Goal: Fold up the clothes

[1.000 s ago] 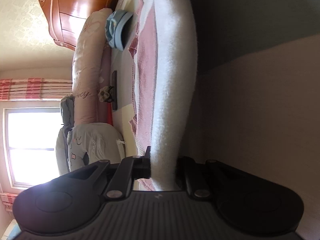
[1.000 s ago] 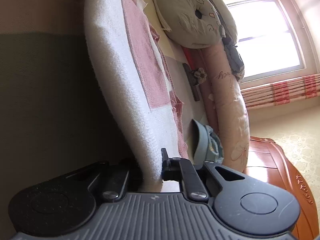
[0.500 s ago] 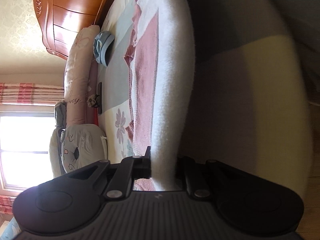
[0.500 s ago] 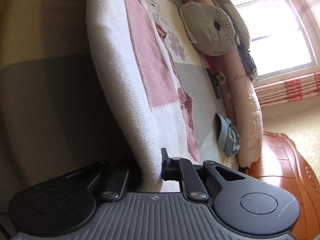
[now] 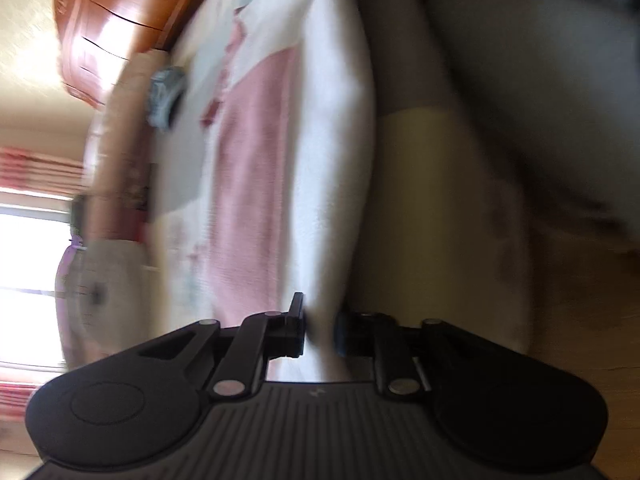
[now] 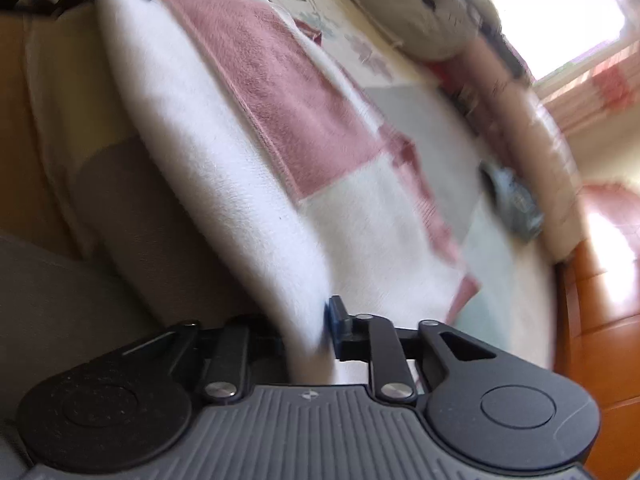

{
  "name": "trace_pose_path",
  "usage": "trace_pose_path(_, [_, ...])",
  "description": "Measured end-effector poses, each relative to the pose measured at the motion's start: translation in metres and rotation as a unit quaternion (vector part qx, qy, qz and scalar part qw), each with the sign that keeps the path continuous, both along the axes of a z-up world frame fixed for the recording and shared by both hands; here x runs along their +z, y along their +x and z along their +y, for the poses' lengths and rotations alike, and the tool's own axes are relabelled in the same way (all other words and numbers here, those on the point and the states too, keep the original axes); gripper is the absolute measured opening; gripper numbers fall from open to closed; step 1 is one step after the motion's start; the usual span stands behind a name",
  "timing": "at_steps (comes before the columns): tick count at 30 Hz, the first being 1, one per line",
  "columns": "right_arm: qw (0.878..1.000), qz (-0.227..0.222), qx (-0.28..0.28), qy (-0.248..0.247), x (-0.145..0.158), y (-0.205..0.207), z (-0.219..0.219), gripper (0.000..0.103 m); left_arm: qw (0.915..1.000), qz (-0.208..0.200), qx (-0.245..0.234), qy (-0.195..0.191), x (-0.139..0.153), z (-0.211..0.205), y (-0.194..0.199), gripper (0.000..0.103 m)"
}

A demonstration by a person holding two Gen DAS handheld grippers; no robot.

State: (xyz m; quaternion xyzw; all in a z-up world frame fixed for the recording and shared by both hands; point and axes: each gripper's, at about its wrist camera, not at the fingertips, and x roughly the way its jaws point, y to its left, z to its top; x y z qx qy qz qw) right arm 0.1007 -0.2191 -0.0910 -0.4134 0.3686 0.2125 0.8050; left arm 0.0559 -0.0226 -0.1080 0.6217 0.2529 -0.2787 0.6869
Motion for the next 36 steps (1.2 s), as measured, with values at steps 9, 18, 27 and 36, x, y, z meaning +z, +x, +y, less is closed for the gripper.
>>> trace_pose_path(9, [0.988, 0.050, -0.071, 0.124, 0.057, -0.012, -0.057, 0.049, 0.9804, 0.053, 0.092, -0.166, 0.069, 0.043, 0.015, 0.018])
trace_pose_path(18, [0.932, 0.078, -0.200, 0.292, 0.030, 0.024, -0.071, 0.052, 0.9322, 0.144, 0.179, -0.280, 0.028, 0.049, 0.048, 0.025])
trace_pose_path(27, [0.936, 0.017, -0.220, 0.275, 0.030, 0.009, -0.074, 0.060, 0.8999, 0.116, 0.217, -0.360, 0.045, 0.074, 0.071, 0.051])
trace_pose_path(36, [0.872, 0.007, -0.310, 0.378, 0.005, 0.068, -0.104, 0.061, 0.8379, 0.159, 0.283, -0.439, 0.018, 0.073, 0.146, 0.071])
